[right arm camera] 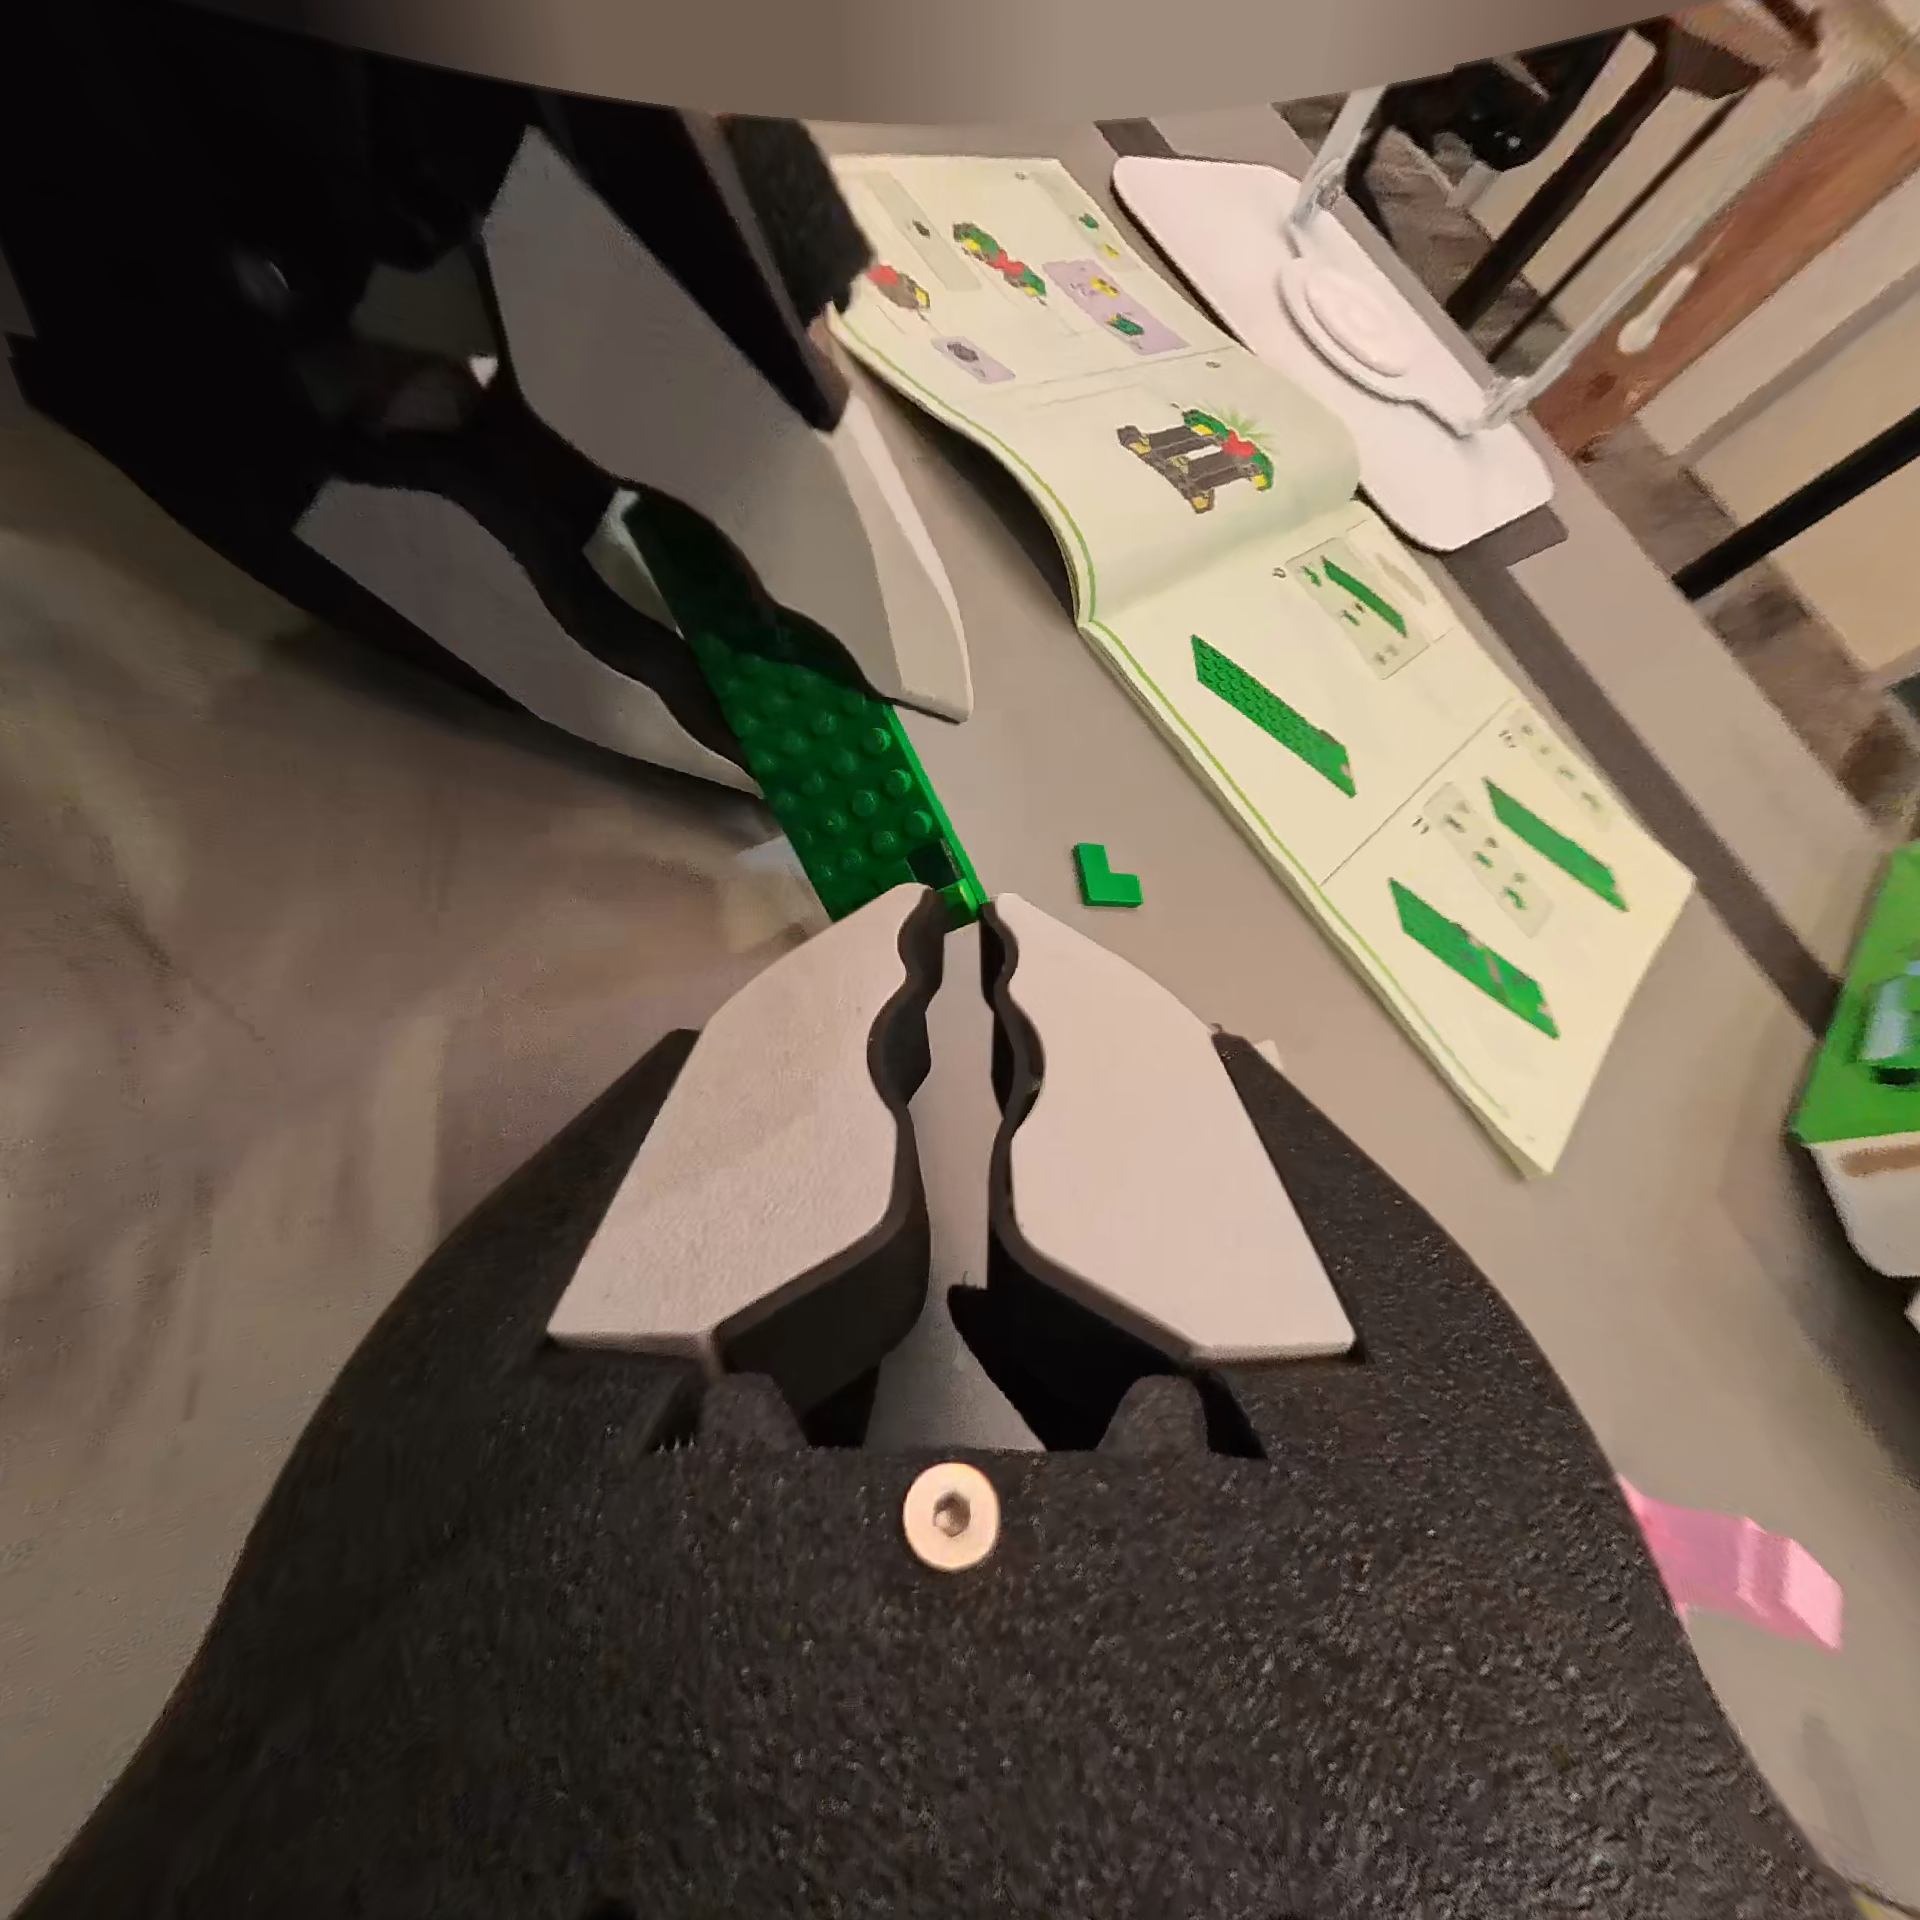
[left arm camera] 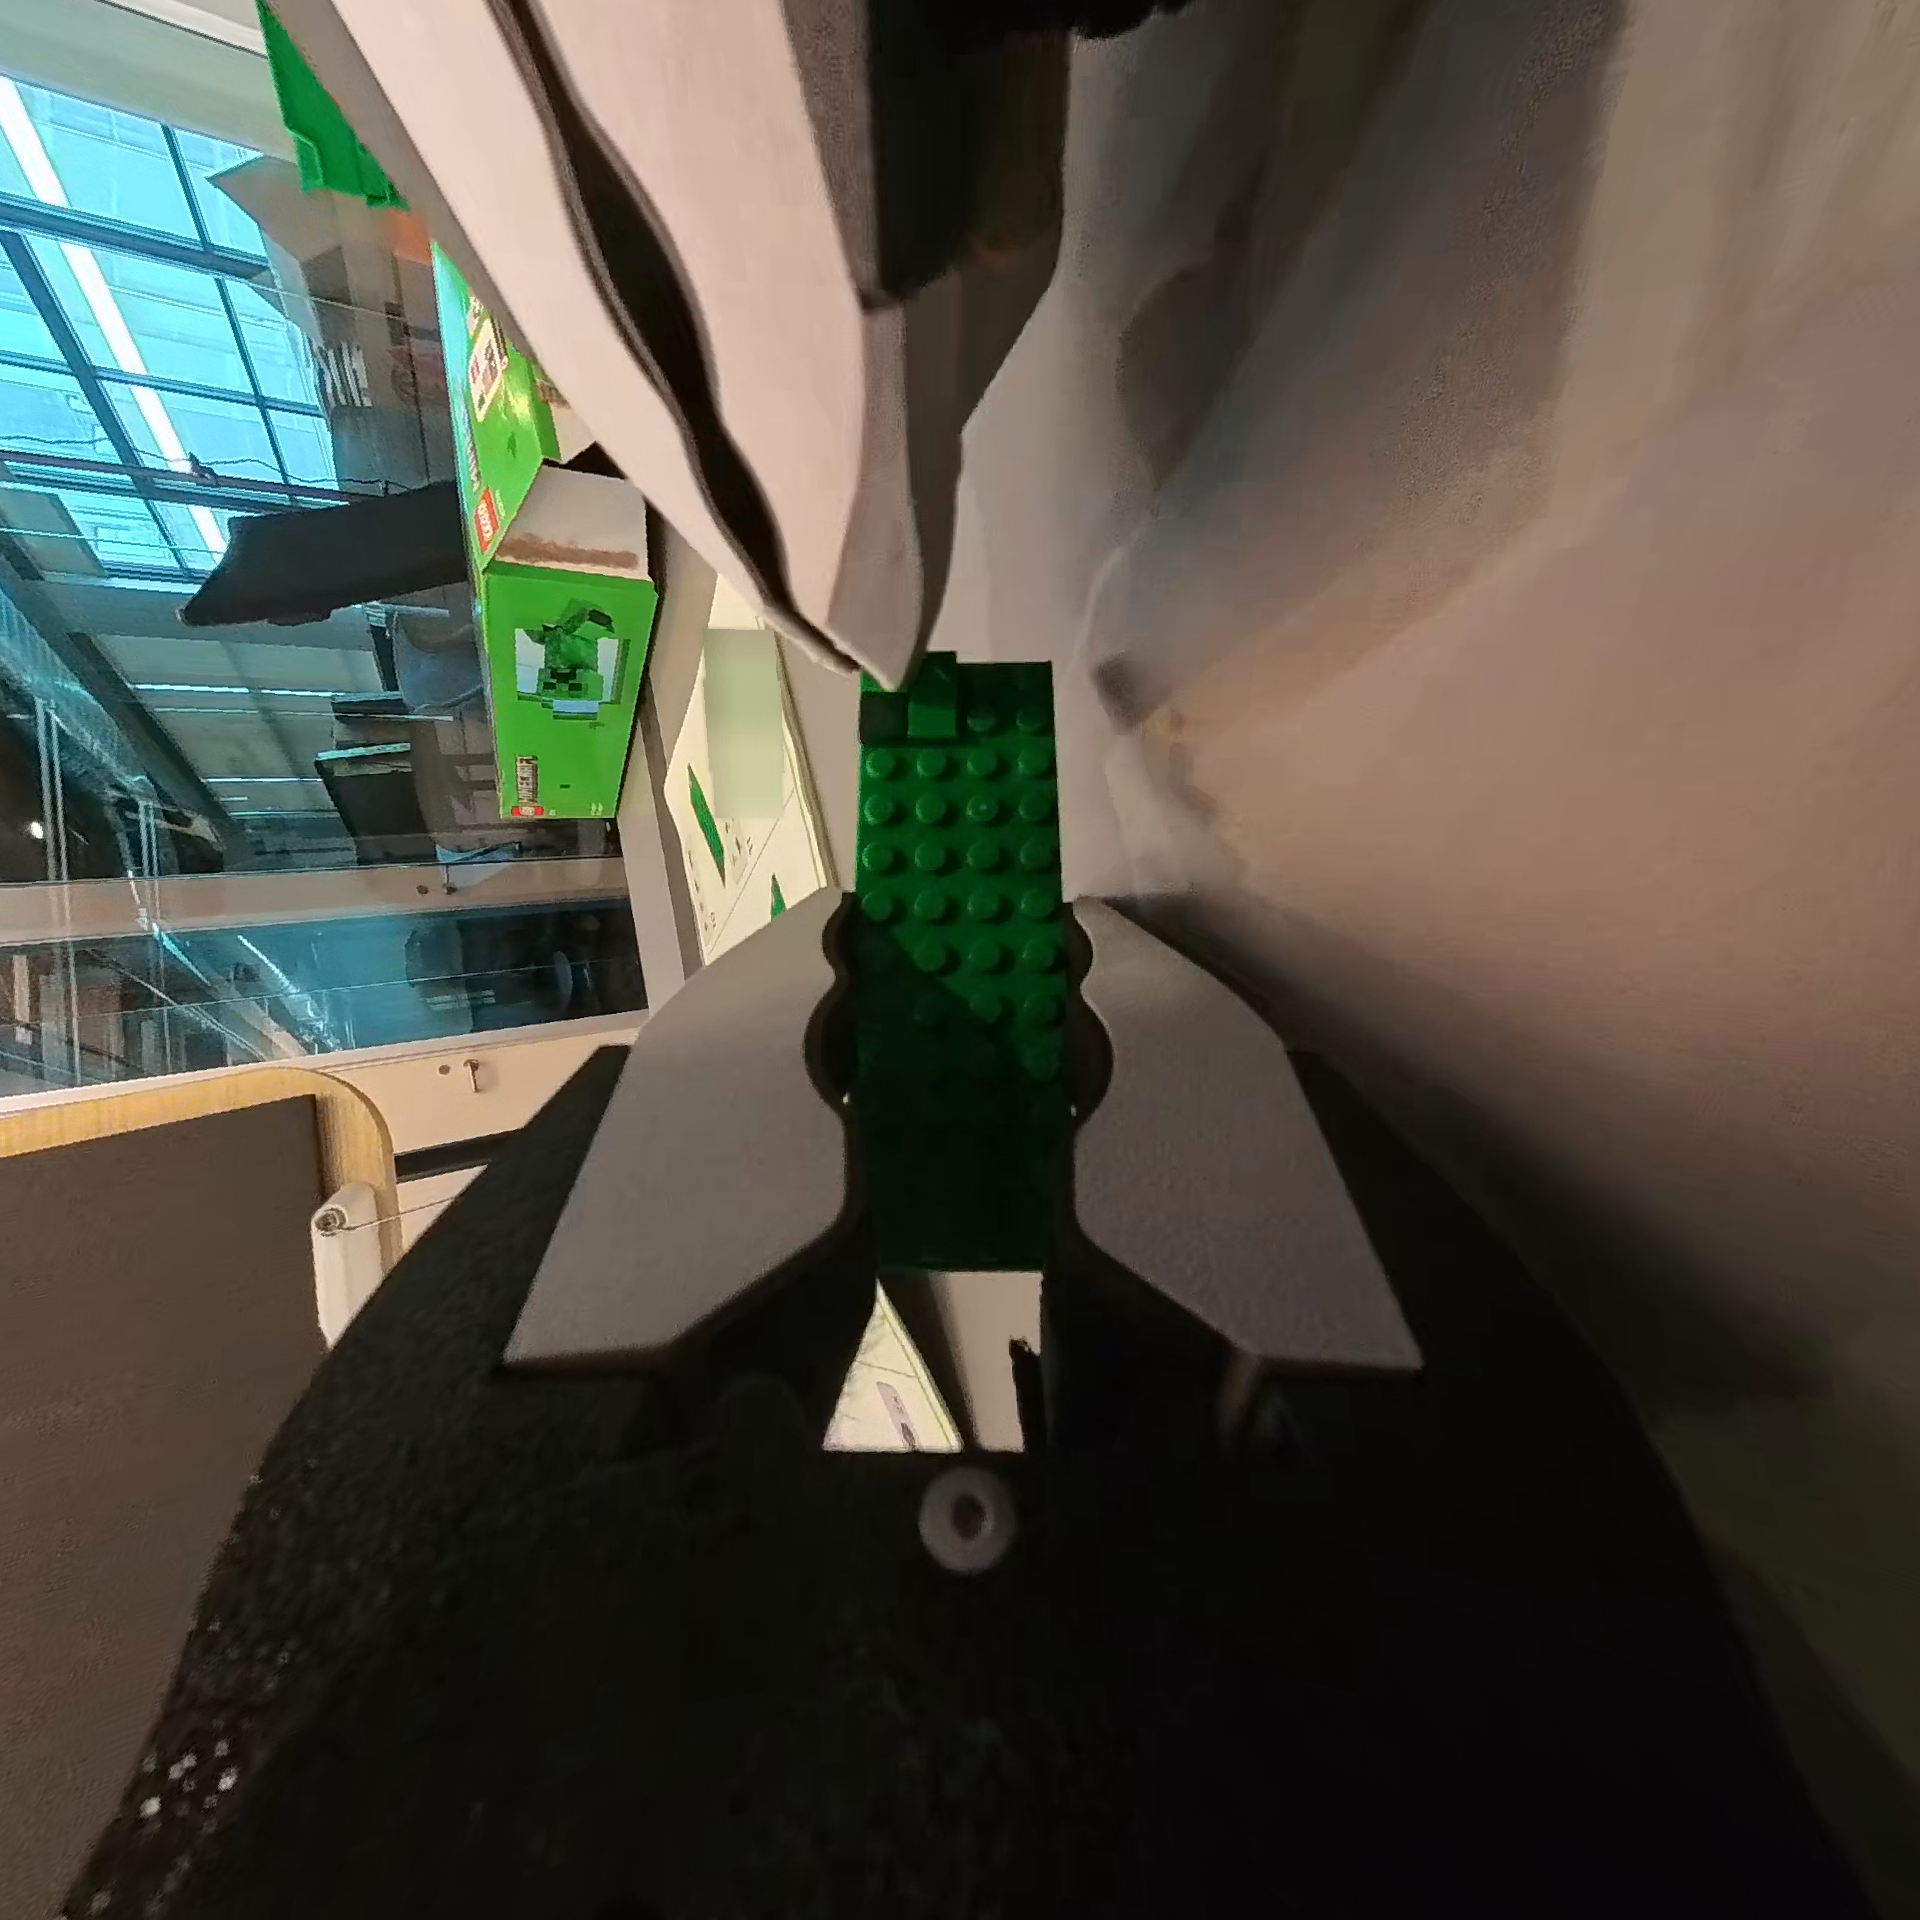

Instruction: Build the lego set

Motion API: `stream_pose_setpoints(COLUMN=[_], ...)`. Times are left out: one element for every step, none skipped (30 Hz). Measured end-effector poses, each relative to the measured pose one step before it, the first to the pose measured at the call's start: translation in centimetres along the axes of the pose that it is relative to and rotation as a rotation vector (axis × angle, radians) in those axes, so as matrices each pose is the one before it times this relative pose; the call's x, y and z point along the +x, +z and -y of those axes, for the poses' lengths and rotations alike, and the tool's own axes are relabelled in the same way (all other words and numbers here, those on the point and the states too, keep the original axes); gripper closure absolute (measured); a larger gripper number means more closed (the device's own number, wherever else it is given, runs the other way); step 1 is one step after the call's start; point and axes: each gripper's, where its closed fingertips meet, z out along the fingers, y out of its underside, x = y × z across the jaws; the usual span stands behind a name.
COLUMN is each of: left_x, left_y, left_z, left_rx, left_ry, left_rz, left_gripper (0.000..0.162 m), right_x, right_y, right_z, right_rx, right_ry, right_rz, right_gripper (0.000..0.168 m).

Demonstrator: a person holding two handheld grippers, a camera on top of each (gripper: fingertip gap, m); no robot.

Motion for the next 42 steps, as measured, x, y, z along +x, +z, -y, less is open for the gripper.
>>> stream_pose_setpoints(left_x=[-0.004, -0.001, -0.005, 0.006, 0.000, -0.003, 0.000, 0.007, 0.007, -0.001, -0.006, 0.006, -0.005, -0.002, -0.010, -0.003, 0.009, -0.003, 0.001, -0.004, 0.001, 0.005, 0.003, 0.002, 0.002, 0.008, 0.011, 0.032, 0.031, 0.008, 0.006, 0.003, 0.006, 0.009, 0.008, 0.001, -0.002, 0.001, 0.005, 0.005, 0.020, 0.023], left_y=[-0.001, 0.002, 0.004, 0.002, 0.002, 0.003, 0.012, 0.004, 0.013, 0.003, 0.006, 0.007, -0.008, -0.006, 0.000, 0.006, 0.007, 0.001, -0.012, 0.004, -0.008, -0.007, -0.003, 0.001, 0.002, -0.007, -0.002, -0.030, -0.033, -0.024, -0.011, 0.002, -0.001, 0.004, -0.013, -0.015, -0.004, -0.016, -0.001, -0.021, -0.014, -0.014], left_z=[0.011, 0.010, 0.007, 0.010, -0.003, -0.001, -0.014, -0.027, -0.015, -0.016, -0.008, 0.001, -0.005, -0.001, -0.013, -0.015, -0.005, 0.008, 0.016, 0.009, 0.003, 0.003, -0.001, 0.008, 0.010, 0.011, 0.009, 0.015, 0.024, 0.037, 0.042, 0.015, -0.002, 0.004, 0.014, 0.028, 0.011, 0.011, 0.014, 0.025, 0.023, 0.021], left_rx=[0.0002, 0.0008, 0.0005, 0.0000, -0.0003, -0.0009, -0.0011, -0.0010, -0.0002, 0.0004, 0.0005, 0.0008, 0.0003, 0.0006, 0.0030, 0.0061, 0.0069, 0.0053, 0.0020, -0.0011, -0.0012, 0.0001, 0.0005, -0.0001, -0.0013, -0.0013, -0.0005, -0.0016, -0.0043, -0.0053, -0.0022, 0.0010, 0.0009, -0.0011, -0.0037, -0.0049, -0.0040, -0.0014, 0.0004, -0.0005, -0.0041, -0.0057], left_ry=[0.0021, 0.0024, 0.0018, 0.0001, -0.0008, -0.0017, -0.0037, -0.0061, -0.0065, -0.0053, -0.0040, -0.0016, 0.0004, -0.0007, -0.0038, -0.0065, -0.0055, -0.0009, 0.0034, 0.0030, 0.0015, 0.0004, -0.0001, 0.0006, 0.0013, 0.0022, 0.0046, 0.0083, 0.0126, 0.0149, 0.0115, 0.0010, -0.0043, 0.0003, 0.0081, 0.0100, 0.0056, 0.0042, 0.0050, 0.0062, 0.0061, 0.0059], left_rz=[0.0003, -0.0002, -0.0006, -0.0004, -0.0006, -0.0008, -0.0014, -0.0032, -0.0041, -0.0028, -0.0014, -0.0007, 0.0005, 0.0008, -0.0007, -0.0027, -0.0031, -0.0016, 0.0008, 0.0013, 0.0004, -0.0002, -0.0009, -0.0004, 0.0001, -0.0005, -0.0004, -0.0010, -0.0005, 0.0031, 0.0031, -0.0015, -0.0034, -0.0011, 0.0015, 0.0028, 0.0021, 0.0009, 0.0007, 0.0009, -0.0012, -0.0018], left_gripper=[0.126, 0.126, 0.126, 0.126, 0.126, 0.126, 0.126, 0.126, 0.126, 0.126, 0.126, 0.126, 0.126, 0.126, 0.126, 0.126, 0.126, 0.126, 0.126, 0.126, 0.126, 0.126, 0.126, 0.126, 0.126, 0.126, 0.126, 0.126, 0.126, 0.126, 0.126, 0.126, 0.126, 0.126, 0.126, 0.126, 0.126, 0.126, 0.126, 0.126, 0.126, 0.126], right_x=[-0.005, -0.003, -0.005, 0.006, 0.010, 0.021, 0.061, 0.077, 0.077, 0.021, 0.020, 0.008, 0.004, 0.015, 0.019, -0.003, -0.007, -0.068, -0.184, -0.112, -0.127, -0.124, -0.134, -0.108, -0.110, -0.093, -0.119, -0.135, -0.119, -0.126, -0.090, -0.043, -0.008, 0.024, -0.002, -0.066, -0.067, -0.007, -0.050, -0.034, 0.055, 0.041], right_y=[0.056, 0.027, 0.002, -0.038, -0.025, -0.009, -0.018, -0.042, -0.047, 0.014, -0.006, 0.014, -0.004, -0.024, -0.067, -0.089, -0.087, -0.055, -0.027, -0.001, 0.063, 0.117, 0.099, 0.103, 0.090, 0.024, 0.020, 0.055, 0.028, -0.066, -0.118, -0.148, -0.142, -0.150, -0.111, -0.070, -0.059, -0.005, -0.035, -0.024, 0.020, -0.001], right_z=[-0.036, -0.035, -0.020, 0.005, -0.008, -0.013, 0.011, 0.022, 0.020, -0.010, 0.026, -0.004, 0.014, 0.047, 0.118, 0.123, 0.127, 0.074, 0.008, 0.074, 0.022, -0.046, -0.026, -0.034, -0.059, -0.032, -0.048, -0.107, -0.141, -0.093, -0.006, 0.062, 0.104, 0.134, 0.074, 0.020, 0.030, -0.023, 0.006, -0.007, -0.075, -0.070], right_rx=[-0.0091, -0.0053, -0.0012, 0.0029, 0.0021, 0.0019, 0.0016, -0.0003, 0.0001, -0.0032, 0.0028, 0.0024, 0.0066, 0.0153, 0.0313, 0.0399, 0.0377, 0.0295, 0.0098, 0.0044, 0.0005, -0.0074, -0.0053, -0.0061, -0.0072, -0.0023, -0.0028, -0.0078, -0.0097, -0.0011, 0.0069, 0.0115, 0.0118, 0.0149, 0.0087, 0.0042, 0.0048, -0.0014, 0.0026, 0.0002, -0.0054, -0.0053], right_ry=[-0.0252, -0.0129, -0.0024, -0.0013, -0.0073, -0.0212, -0.0383, -0.0520, -0.0644, -0.0513, -0.0524, -0.0325, -0.0058, 0.0412, 0.0854, 0.1156, 0.1144, 0.0764, 0.0300, -0.0049, -0.0242, -0.0302, -0.0282, -0.0160, -0.0076, -0.0020, -0.0011, -0.0050, -0.0209, -0.0204, -0.0057, 0.0083, 0.0130, 0.0127, 0.0113, 0.0053, 0.0017, 0.0035, -0.0028, -0.0049, -0.0175, -0.0328], right_rz=[-0.0097, 0.0013, 0.0090, 0.0104, 0.0062, -0.0018, -0.0129, -0.0217, -0.0231, -0.0186, -0.0168, -0.0099, 0.0026, 0.0186, 0.0366, 0.0533, 0.0565, 0.0495, 0.0389, 0.0115, -0.0043, -0.0107, -0.0092, -0.0042, 0.0040, 0.0058, 0.0095, 0.0076, 0.0031, 0.0056, 0.0086, 0.0099, 0.0107, 0.0084, 0.0080, 0.0085, 0.0082, 0.0035, 0.0048, 0.0014, -0.0108, -0.0160], right_gripper=[0.162, 0.162, 0.162, 0.163, 0.164, 0.165, 0.166, 0.168, 0.168, 0.168, 0.168, 0.168, 0.168, 0.168, 0.168, 0.168, 0.168, 0.168, 0.165, 0.163, 0.160, 0.157, 0.154, 0.152, 0.149, 0.148, 0.146, 0.145, 0.145, 0.145, 0.146, 0.148, 0.150, 0.154, 0.157, 0.158, 0.159, 0.159, 0.159, 0.160, 0.161, 0.162])
